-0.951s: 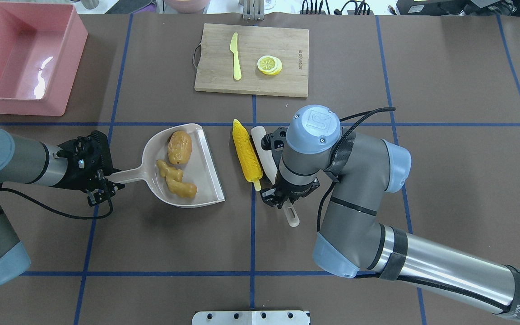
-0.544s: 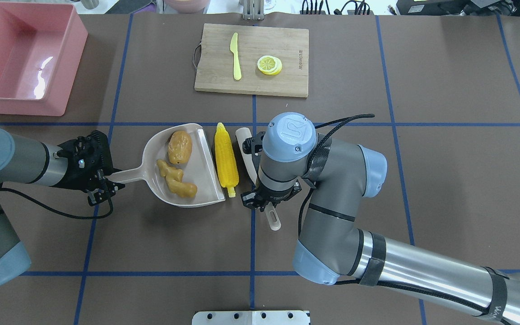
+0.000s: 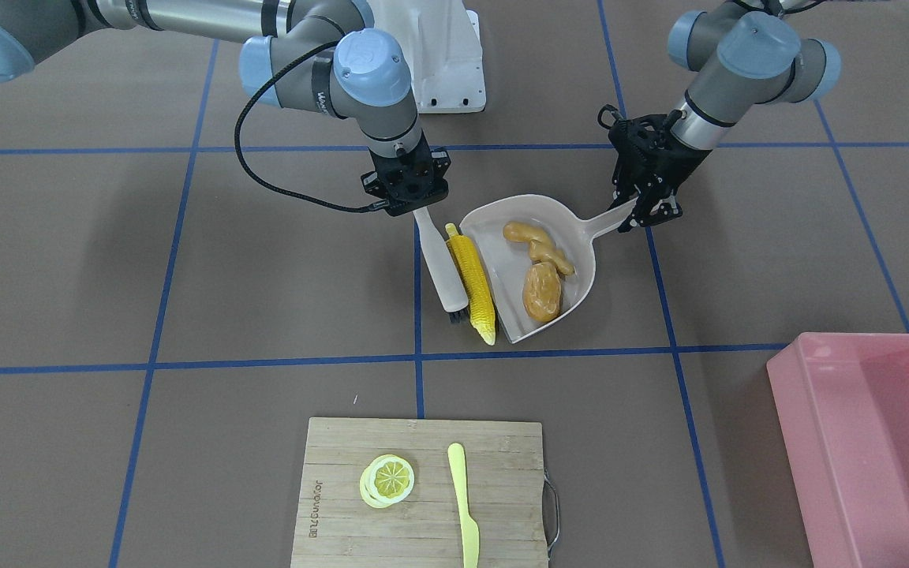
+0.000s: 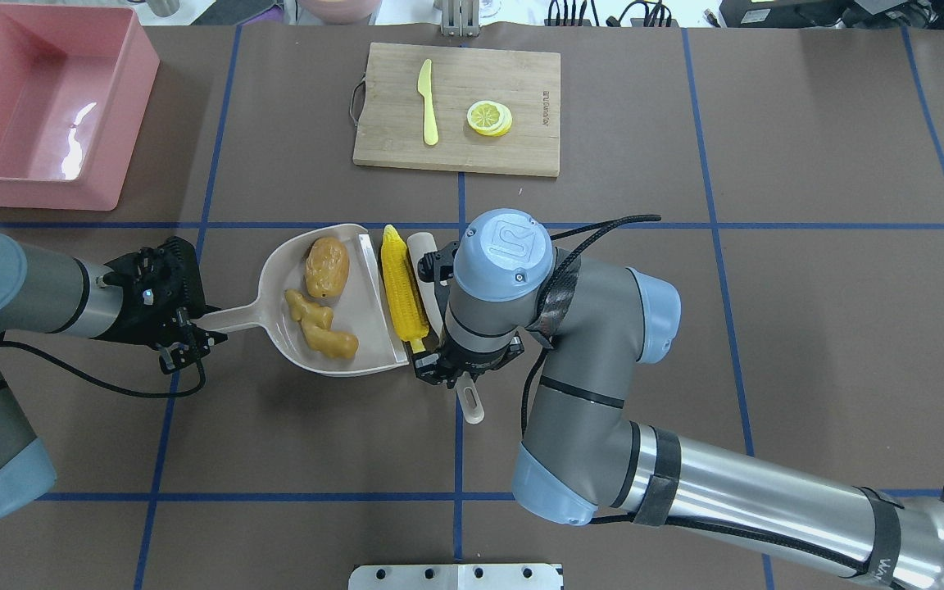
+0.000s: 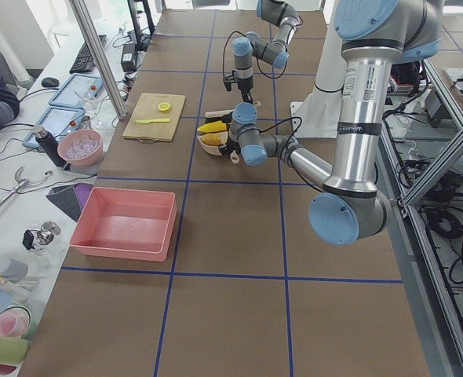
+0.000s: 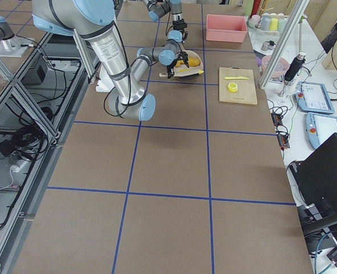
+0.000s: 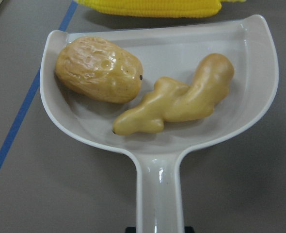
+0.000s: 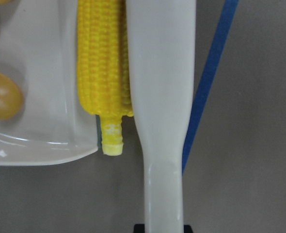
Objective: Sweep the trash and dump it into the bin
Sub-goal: 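Push the food deeper into the dustpan with the right brush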
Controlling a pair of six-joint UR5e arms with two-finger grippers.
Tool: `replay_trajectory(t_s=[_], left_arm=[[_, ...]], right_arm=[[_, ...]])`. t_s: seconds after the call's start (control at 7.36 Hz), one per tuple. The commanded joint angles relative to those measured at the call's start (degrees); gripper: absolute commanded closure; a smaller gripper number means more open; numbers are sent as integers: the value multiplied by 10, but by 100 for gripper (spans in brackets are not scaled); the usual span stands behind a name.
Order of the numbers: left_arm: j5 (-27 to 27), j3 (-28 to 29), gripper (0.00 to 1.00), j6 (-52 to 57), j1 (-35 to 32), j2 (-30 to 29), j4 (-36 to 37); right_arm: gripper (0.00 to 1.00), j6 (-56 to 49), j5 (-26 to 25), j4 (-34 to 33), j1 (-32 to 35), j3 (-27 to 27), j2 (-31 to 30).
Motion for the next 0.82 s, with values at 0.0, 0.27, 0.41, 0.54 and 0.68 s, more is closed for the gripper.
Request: replay_trajectory(t_s=[0.0, 0.27, 0.41, 0.54, 0.68], left_arm=[[0, 0, 80, 0, 0, 0, 0], [0, 0, 80, 0, 0, 0, 0], [0, 0, 80, 0, 0, -1, 0], [0, 1, 80, 0, 0, -1, 0], [0, 2, 80, 0, 0, -1, 0]], right_arm=[[100, 14, -1, 49, -5, -18, 3], [100, 19, -1, 53, -5, -17, 9], [100, 25, 0, 58, -6, -17, 12], [100, 43, -1, 84, -13, -20, 10], [100, 53, -2, 111, -15, -34, 11]])
